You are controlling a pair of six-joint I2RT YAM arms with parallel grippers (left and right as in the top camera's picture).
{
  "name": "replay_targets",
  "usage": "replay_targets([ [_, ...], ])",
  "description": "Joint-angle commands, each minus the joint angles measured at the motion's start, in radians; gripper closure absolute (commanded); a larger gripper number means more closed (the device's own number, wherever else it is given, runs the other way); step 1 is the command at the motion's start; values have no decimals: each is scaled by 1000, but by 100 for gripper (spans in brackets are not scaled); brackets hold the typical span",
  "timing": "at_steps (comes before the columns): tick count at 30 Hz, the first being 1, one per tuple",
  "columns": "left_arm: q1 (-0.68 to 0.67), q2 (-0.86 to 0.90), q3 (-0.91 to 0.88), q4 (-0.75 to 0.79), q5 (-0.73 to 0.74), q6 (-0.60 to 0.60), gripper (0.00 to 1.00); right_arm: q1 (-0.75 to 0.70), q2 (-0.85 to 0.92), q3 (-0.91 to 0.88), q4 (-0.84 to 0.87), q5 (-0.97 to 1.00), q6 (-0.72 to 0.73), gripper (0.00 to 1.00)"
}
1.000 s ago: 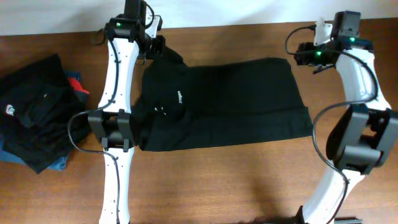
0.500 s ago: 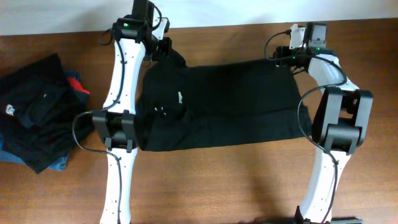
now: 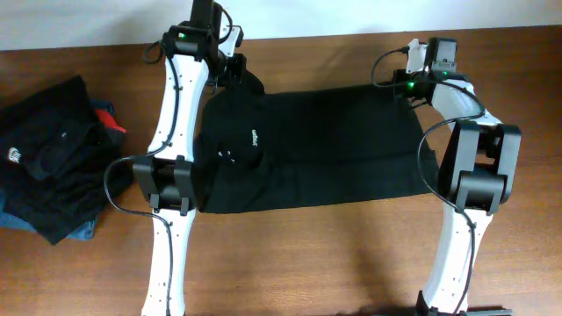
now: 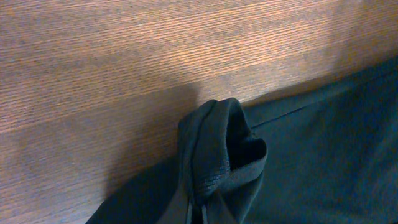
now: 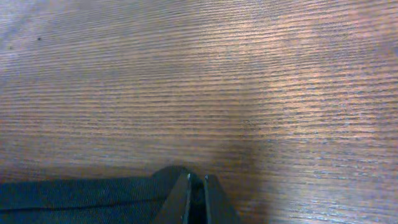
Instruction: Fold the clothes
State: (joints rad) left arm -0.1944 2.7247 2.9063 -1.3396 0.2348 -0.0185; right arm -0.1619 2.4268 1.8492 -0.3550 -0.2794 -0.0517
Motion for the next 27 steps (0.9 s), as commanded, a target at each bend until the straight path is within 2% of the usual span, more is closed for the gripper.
replay_targets([
  [1, -1, -4, 18, -8, 1, 12, 99, 3, 12, 15, -30, 3, 8, 96],
  [8, 14, -4, 35, -121, 11, 12, 100, -36, -32, 132, -253, 3, 8, 96],
  [15, 94, -4, 147, -238, 231, 12, 100, -97, -43, 190, -463, 2, 8, 96],
  [24, 98, -4, 146, -348, 271, 33, 100, -99, -44, 302, -645, -10, 8, 96],
  [27, 97, -4, 146, -348, 386, 74, 100, -100, -44, 383, -719, -52, 8, 96],
])
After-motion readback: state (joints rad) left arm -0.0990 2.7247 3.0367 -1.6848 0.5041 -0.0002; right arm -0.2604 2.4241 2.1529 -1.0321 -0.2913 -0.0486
